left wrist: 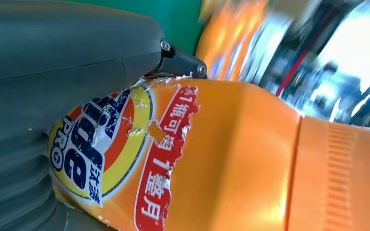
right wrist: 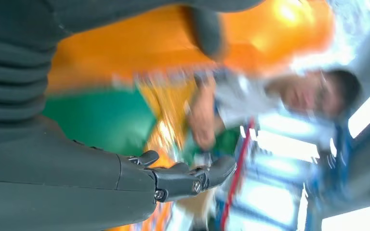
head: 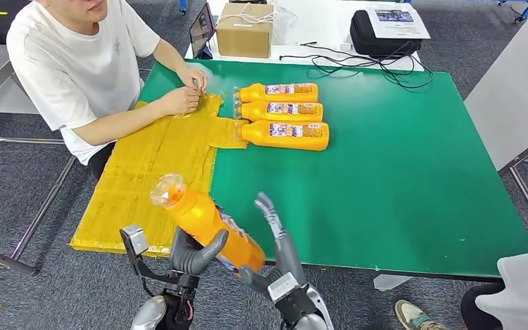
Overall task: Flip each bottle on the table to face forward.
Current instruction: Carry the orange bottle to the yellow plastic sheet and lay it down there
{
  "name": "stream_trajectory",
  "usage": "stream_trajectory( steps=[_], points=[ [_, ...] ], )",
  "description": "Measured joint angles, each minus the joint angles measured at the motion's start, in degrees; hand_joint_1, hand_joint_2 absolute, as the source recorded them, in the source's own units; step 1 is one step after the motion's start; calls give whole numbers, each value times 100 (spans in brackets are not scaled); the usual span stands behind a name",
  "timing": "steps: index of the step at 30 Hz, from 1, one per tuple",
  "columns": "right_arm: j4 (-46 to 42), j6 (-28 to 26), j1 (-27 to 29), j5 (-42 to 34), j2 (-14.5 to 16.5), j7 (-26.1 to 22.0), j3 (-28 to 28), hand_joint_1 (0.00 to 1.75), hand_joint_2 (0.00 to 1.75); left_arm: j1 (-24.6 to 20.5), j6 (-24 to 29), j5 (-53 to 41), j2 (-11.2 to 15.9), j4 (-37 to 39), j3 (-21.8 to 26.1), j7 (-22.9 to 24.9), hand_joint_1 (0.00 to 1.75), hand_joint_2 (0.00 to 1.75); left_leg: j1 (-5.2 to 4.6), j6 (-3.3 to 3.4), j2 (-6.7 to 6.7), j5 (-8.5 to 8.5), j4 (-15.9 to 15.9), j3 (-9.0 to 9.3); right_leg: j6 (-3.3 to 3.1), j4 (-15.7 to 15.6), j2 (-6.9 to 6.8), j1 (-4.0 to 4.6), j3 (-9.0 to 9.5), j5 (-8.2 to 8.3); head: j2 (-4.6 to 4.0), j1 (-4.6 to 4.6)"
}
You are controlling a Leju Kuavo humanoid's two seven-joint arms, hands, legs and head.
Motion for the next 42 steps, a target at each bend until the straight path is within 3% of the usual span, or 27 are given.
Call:
stream_trajectory(
  steps=[2,6,17,23,28,35,39,40,42],
  points=[
    [-321,-198,91,-211,-15,-5,-68,0,0,-116,607,-1001,30,0,103,-248,175,175,0,0,0,1,0,1,0,0,-1,0,2,0,0,1],
    [-669,67,187,-280,-15,-8,-175,0,0,-465,1331,-2575,156,8,323,-385,175,175,1,-1,2,3,0,5,-1,1,1,1,4,4,0,1],
    [-842,-47,285,-345,48,-9,-193,0,0,-1223,1397,-3246,295,457,665,-264,175,175,0,0,1,4,0,3,0,1,-1,-1,4,3,0,1],
    [-824,42,265,-469,69,-8,-111,0,0,-2019,2248,-4863,406,1722,683,-229,175,175,0,0,-1,5,0,4,-1,1,-1,0,5,4,0,0],
    [-822,241,261,-502,69,-8,-83,0,0,-2778,2423,-6658,679,3175,376,687,175,175,1,-1,4,8,0,6,-1,4,2,1,6,4,0,0],
    [-803,285,232,-548,102,-8,-85,0,0,-3576,1447,-7411,1006,4622,3,1753,175,175,1,-4,8,2,-3,20,-2,5,3,0,23,2,0,1],
    [-745,335,197,-595,147,-8,-85,0,0,-3872,719,-7428,1057,5007,-59,2036,115,175,1,-13,20,-6,-4,43,-3,6,6,1,39,2,0,-1],
    [-729,339,188,-604,158,-8,-85,0,0,-3926,593,-7413,1060,5069,-65,2086,115,175,1,-14,22,-7,-4,49,-4,6,8,1,42,2,0,-1],
    [-699,337,170,-627,176,-8,-86,0,0,-4015,428,-7391,1060,5167,-74,2191,66,175,1,-15,27,-6,-5,60,-5,9,11,1,49,3,0,-1]
  ],
)
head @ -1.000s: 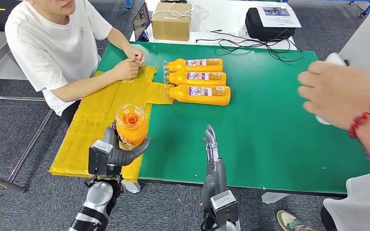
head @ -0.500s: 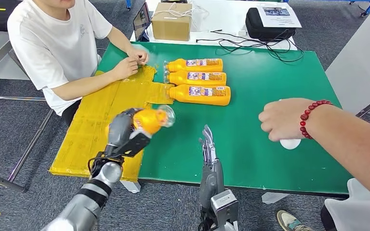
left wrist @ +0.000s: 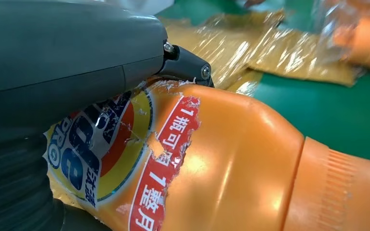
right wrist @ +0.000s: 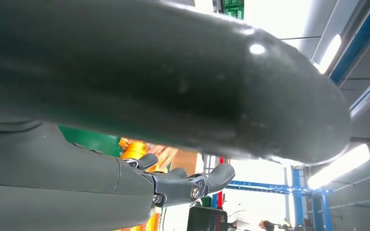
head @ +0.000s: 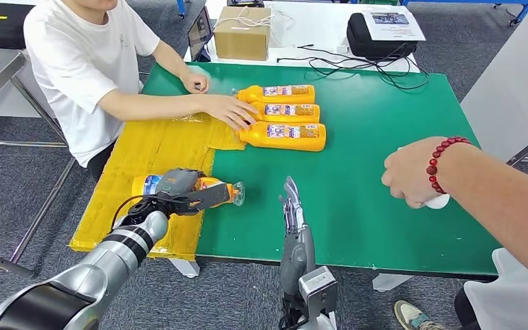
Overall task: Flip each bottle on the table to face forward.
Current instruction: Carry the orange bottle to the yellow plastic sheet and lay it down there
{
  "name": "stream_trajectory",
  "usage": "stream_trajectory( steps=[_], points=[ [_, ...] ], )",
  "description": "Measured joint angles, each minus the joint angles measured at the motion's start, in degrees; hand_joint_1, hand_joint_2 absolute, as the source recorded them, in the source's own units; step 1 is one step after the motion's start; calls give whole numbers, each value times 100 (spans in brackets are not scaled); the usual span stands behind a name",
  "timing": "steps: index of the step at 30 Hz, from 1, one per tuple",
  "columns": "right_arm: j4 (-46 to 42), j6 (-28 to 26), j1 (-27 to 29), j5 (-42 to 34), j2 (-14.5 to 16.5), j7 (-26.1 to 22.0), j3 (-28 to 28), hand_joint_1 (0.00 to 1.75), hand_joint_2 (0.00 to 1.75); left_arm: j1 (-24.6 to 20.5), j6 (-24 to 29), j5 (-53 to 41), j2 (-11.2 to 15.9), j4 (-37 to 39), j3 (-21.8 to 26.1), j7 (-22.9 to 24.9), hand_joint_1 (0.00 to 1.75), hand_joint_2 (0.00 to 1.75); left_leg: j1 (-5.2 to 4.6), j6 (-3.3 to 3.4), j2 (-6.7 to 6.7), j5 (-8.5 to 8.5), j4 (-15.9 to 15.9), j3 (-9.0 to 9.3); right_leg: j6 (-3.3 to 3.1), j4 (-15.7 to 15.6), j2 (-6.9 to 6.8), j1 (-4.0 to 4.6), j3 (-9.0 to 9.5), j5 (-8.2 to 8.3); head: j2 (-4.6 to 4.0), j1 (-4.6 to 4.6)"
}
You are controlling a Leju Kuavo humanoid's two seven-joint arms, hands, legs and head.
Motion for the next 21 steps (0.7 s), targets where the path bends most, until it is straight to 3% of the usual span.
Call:
stream_trajectory(
  steps=[2,3,8,13,16,21],
  points=[
    [27,0,-17,-13,9,0,-1,0,0,-58,-74,7,-3,71,-7,79,8,175,0,0,2,1,0,7,0,3,2,0,4,0,0,0],
    [40,3,-26,-16,12,0,-1,0,0,-83,-133,25,-5,105,-7,137,0,175,1,-1,3,1,0,9,0,4,4,0,5,0,0,1],
    [165,58,-112,0,64,0,-20,0,0,-270,-775,581,-59,264,259,798,0,175,2,0,0,4,0,17,0,5,6,0,16,0,0,5],
    [329,64,-182,21,138,0,-39,0,0,-367,-931,1179,-139,317,735,860,0,175,1,0,0,4,0,18,0,5,6,-1,16,0,0,4],
    [402,38,-196,23,155,0,-56,0,0,-393,-1046,1569,-195,314,1084,437,0,175,0,1,-3,5,1,18,0,5,4,-2,17,0,0,3],
    [448,-72,-154,39,153,0,-107,0,0,-181,-628,1912,-360,165,1434,-973,0,175,-1,8,-19,11,3,4,1,4,-9,-2,7,-1,0,5]
  ],
)
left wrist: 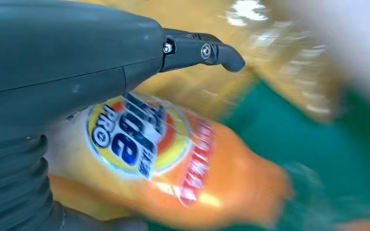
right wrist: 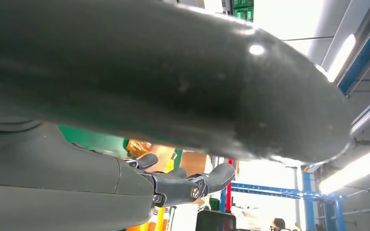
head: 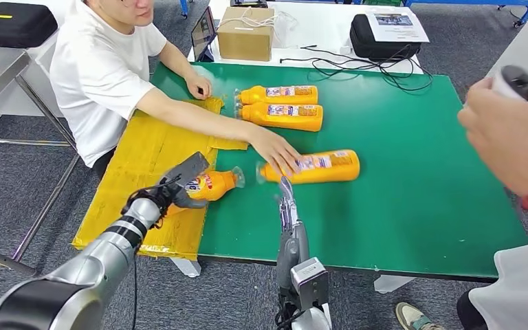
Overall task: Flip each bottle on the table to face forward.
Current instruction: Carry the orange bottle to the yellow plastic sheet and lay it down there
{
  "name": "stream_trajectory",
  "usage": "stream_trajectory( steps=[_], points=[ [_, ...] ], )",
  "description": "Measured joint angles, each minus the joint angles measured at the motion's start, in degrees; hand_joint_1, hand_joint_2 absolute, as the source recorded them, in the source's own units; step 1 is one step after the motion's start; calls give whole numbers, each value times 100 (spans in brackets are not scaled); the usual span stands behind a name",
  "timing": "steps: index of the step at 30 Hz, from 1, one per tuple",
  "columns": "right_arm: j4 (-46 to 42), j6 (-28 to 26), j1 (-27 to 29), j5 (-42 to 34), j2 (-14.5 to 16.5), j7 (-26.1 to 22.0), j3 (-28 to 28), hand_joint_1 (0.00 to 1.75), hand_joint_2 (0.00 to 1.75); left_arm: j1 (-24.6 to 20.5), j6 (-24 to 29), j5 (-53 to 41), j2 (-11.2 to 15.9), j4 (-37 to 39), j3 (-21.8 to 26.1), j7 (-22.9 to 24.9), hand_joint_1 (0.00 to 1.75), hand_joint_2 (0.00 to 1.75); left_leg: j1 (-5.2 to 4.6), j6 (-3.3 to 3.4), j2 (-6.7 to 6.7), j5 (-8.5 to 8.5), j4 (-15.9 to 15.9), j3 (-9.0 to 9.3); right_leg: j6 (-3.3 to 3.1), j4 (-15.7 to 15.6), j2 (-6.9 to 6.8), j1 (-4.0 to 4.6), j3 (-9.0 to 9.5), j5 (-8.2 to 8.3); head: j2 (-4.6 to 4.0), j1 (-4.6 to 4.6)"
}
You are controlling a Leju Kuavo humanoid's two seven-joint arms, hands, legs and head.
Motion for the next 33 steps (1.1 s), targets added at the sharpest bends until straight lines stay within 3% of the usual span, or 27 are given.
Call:
stream_trajectory(
  steps=[3,10,13,18,25,27,29,31,33],
  points=[
    [-2,-38,74,8,-9,0,-55,0,0,251,-64,501,-152,-286,207,-592,0,175,-2,0,1,1,1,-15,1,0,2,-2,-13,2,0,1],
    [-14,-162,180,70,-45,0,-102,0,0,800,-199,1306,-327,-1198,510,-1129,0,175,-2,0,1,0,2,-35,2,-1,2,0,-34,0,0,-3],
    [-42,-439,235,264,-96,0,-103,0,0,1210,-121,1718,-365,-1980,498,-1222,0,175,-1,0,3,-1,2,-44,2,0,5,1,-43,0,0,-2],
    [-13,-1336,253,1222,-250,0,-4,0,0,1769,267,1821,-360,-3201,247,-1256,0,175,-2,1,-4,-2,1,-55,2,-1,-1,0,-49,-2,0,-1],
    [47,-1614,221,1646,-403,0,218,0,0,2125,496,1946,-364,-3984,-7,-1418,0,175,-2,2,-7,-2,2,-55,2,-1,-1,-1,-49,-1,0,-1],
    [124,-1921,213,2515,-432,9,252,0,87,2292,530,2300,-399,-4292,-98,-1472,0,175,-2,1,-6,-2,2,-55,2,-1,-1,0,-49,-1,0,-2],
    [238,-2126,232,3950,-435,78,123,0,175,2512,582,2751,-455,-4699,-201,-1498,0,175,-2,1,-6,-3,2,-56,2,-2,-1,0,-51,-1,0,-2],
    [336,-2175,268,5185,-442,212,-100,0,175,2743,712,3109,-501,-5134,-305,-1536,0,175,-2,1,-6,-5,2,-58,3,-2,-1,0,-53,-3,0,-2],
    [393,-2186,303,5918,-475,413,-363,0,175,2990,855,3343,-524,-5567,-401,-1582,0,175,-2,1,-6,-6,2,-60,3,-3,-1,-1,-53,-5,0,-2]
  ],
)
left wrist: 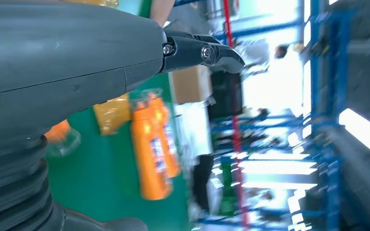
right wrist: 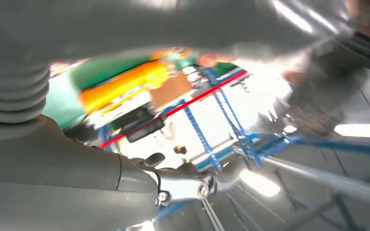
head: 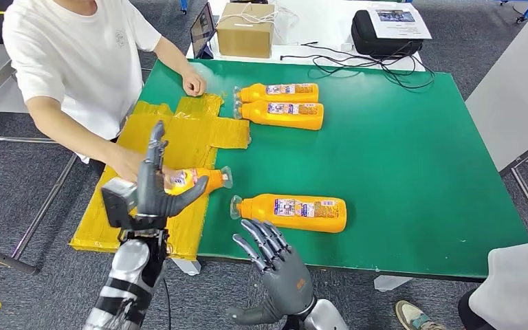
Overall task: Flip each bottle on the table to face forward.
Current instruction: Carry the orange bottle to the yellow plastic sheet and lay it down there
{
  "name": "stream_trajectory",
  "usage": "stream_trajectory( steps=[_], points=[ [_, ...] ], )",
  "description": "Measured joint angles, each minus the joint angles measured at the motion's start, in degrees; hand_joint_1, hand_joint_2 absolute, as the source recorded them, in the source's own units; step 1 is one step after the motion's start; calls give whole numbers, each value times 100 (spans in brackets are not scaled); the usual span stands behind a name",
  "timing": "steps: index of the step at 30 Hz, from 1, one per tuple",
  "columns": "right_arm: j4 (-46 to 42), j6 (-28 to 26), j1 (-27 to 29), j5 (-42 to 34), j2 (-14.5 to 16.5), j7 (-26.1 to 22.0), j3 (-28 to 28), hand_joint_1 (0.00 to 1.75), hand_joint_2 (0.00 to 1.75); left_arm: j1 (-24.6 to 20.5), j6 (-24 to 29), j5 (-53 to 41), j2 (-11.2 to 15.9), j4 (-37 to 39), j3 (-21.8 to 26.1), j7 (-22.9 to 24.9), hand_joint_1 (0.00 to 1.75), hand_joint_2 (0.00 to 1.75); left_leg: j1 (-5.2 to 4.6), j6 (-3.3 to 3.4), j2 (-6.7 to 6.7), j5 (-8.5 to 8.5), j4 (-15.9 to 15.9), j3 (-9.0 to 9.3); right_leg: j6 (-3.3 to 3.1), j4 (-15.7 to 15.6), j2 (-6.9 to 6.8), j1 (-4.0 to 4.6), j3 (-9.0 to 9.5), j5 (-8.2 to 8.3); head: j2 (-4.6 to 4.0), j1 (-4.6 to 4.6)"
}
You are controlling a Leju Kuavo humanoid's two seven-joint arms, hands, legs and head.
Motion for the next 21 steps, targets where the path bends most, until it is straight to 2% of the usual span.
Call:
stream_trajectory(
  steps=[4,8,10,12,21],
  points=[
    [50,-5,-35,1019,-318,979,-508,0,175,608,212,222,1,-847,-140,-187,0,175,-5,2,0,-3,0,-1,1,-3,0,-6,1,0,0,-1],
    [353,10,-378,1052,-904,1767,-711,0,175,1103,372,213,7,-1436,-209,-321,0,175,-15,7,-1,-1,0,-1,7,-4,1,-16,2,4,0,-1],
    [672,91,-684,813,-1135,1856,-733,0,175,1227,371,230,7,-1578,-253,-320,0,175,-16,11,0,3,1,0,11,-4,1,-17,2,8,0,0],
    [1009,217,-982,574,-1242,1836,-733,0,175,1269,369,258,6,-1615,-305,-298,0,175,-16,15,0,7,1,1,13,-5,1,-17,2,11,0,-1],
    [2324,909,-1882,91,-1227,1859,-671,0,175,1156,493,271,-26,-1537,-427,-164,0,175,-11,16,0,13,1,-2,13,0,1,-12,1,13,0,-2]
  ],
)
